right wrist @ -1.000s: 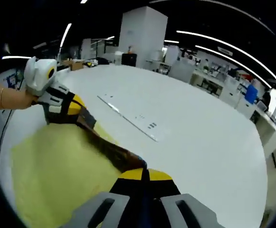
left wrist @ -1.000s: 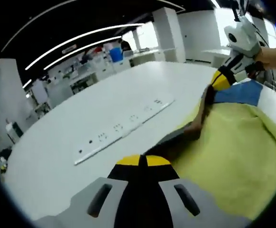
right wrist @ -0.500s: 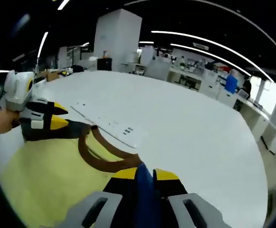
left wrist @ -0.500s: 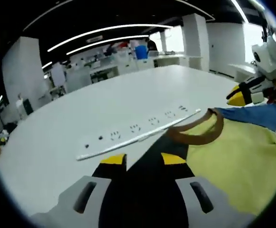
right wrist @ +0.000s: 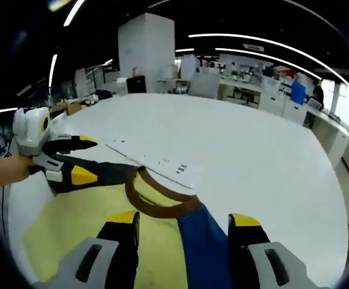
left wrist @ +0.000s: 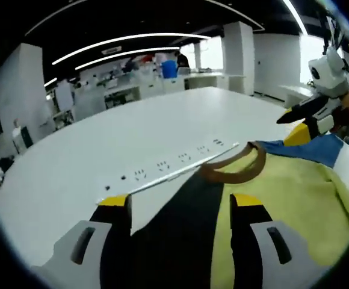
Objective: Fold the garment on the visible template until the final outline fits inside the template.
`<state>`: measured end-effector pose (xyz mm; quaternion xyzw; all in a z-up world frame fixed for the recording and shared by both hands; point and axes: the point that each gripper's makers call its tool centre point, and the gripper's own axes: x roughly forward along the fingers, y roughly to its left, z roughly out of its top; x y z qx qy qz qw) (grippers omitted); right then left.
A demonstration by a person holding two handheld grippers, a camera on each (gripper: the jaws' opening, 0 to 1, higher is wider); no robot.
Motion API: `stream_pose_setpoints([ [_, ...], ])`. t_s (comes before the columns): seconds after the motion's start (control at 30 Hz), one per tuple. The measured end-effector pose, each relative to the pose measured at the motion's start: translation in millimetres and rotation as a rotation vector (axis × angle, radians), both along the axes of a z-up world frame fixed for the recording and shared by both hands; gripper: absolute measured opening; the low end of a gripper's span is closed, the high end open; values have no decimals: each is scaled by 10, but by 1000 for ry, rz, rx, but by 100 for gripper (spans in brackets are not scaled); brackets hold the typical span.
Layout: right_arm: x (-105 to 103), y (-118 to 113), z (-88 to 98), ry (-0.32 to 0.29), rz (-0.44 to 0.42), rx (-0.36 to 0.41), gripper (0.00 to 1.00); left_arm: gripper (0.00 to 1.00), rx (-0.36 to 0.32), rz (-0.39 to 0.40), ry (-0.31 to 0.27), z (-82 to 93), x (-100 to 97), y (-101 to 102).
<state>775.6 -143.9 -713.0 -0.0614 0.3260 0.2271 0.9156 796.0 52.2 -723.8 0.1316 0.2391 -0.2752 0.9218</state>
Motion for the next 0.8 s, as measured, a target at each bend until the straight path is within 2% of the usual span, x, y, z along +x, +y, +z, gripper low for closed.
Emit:
stream_pose_setpoints([
  [0.13, -169, 65, 82, 30, 38, 10, 63, 70, -25, -38, 4, 113, -137, -43],
  [0.2, -267, 77, 112, 39, 59, -6, 64, 70, -77, -41, 15, 180, -205, -73],
  [0.47, -620, 124, 171, 67, 92, 4, 72, 76, -86, -106, 13, 354, -503, -88],
  [0.57, -794, 185, 234, 45, 114, 47, 72, 78, -93, -123, 29, 380, -639, -60],
  [0.73, -1078, 186, 235, 73, 143, 42, 73, 81, -97, -139, 56, 363, -899, 2],
  [0.8, -1196, 204, 254, 72, 169, 39, 74, 82, -143, -138, 80, 389, -1015, -9],
])
